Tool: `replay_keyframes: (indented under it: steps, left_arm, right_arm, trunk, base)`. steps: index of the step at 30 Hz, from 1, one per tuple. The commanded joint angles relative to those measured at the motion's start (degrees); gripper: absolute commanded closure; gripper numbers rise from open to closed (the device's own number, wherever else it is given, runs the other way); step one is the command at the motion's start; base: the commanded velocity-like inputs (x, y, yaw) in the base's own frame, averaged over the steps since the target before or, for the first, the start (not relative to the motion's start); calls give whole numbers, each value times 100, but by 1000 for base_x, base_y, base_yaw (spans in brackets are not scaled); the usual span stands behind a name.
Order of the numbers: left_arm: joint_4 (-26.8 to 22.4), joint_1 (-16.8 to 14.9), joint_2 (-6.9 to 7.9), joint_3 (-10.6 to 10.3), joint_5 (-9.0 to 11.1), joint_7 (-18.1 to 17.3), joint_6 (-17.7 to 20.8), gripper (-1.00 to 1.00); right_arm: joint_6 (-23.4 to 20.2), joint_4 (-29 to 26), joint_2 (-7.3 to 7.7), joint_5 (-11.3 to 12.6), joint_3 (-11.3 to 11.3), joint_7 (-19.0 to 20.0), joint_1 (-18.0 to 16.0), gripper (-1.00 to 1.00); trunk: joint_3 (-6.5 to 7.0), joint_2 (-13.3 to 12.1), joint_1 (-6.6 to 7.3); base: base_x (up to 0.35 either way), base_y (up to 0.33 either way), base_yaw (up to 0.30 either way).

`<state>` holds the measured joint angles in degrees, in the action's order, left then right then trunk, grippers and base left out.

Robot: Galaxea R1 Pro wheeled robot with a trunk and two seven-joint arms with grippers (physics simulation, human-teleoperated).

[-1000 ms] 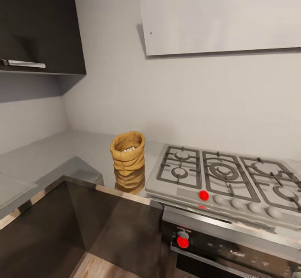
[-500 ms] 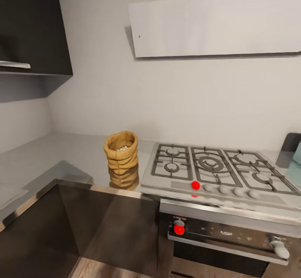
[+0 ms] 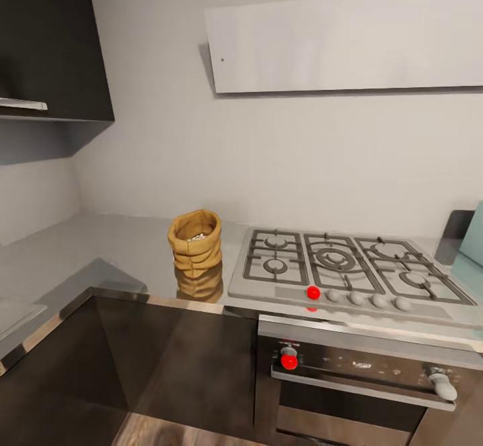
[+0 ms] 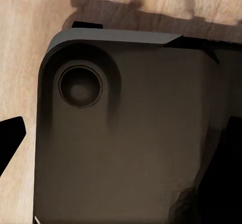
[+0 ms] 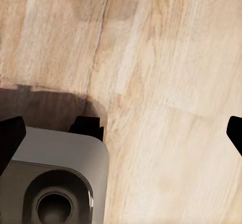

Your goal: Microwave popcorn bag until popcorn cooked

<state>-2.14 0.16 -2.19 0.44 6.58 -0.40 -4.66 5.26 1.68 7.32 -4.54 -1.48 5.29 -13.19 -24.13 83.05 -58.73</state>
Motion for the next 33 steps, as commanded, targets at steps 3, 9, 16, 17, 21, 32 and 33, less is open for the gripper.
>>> replay_keyframes:
  steps: [3,9,16,17,21,32,33]
  left_arm:
    - [-6,2,6,-4,54,-6,-9,-100]
    - [-6,2,6,-4,54,-7,-9,-100]
    - [-6,2,2,-7,54,-8,-9,-100]
    - [-6,2,1,-7,54,-7,-9,-100]
    - [-6,2,-1,-8,54,-8,-9,-100]
    - [-14,2,-5,0,58,45,-10,-100]
    - [-12,2,-5,0,61,47,-9,-100]
  right_arm:
    - [36,18,1,-47,-10,7,-8,-100]
    - [37,20,6,-47,-11,8,-8,-100]
    - [37,18,-2,-47,-10,15,-8,-100]
    - [37,19,-2,-47,-10,16,-8,-100]
    - [37,19,-3,-47,-10,8,-8,-100]
    - [37,17,11,-47,-15,8,-8,-100]
    - [37,17,12,-48,-14,8,-8,-100]
  trunk:
    - [-5,3,0]
    - [-5,3,0]
    - [-5,3,0]
    - [-5,3,0]
    - [-5,3,0]
    - [-5,3,0]
    - [-5,3,0]
  base:
    - [0,18,0]
    - [0,192,0]
    - [0,236,0]
    - [0,209,0]
    - [0,155,0]
    - [0,16,0]
    - [0,0,0]
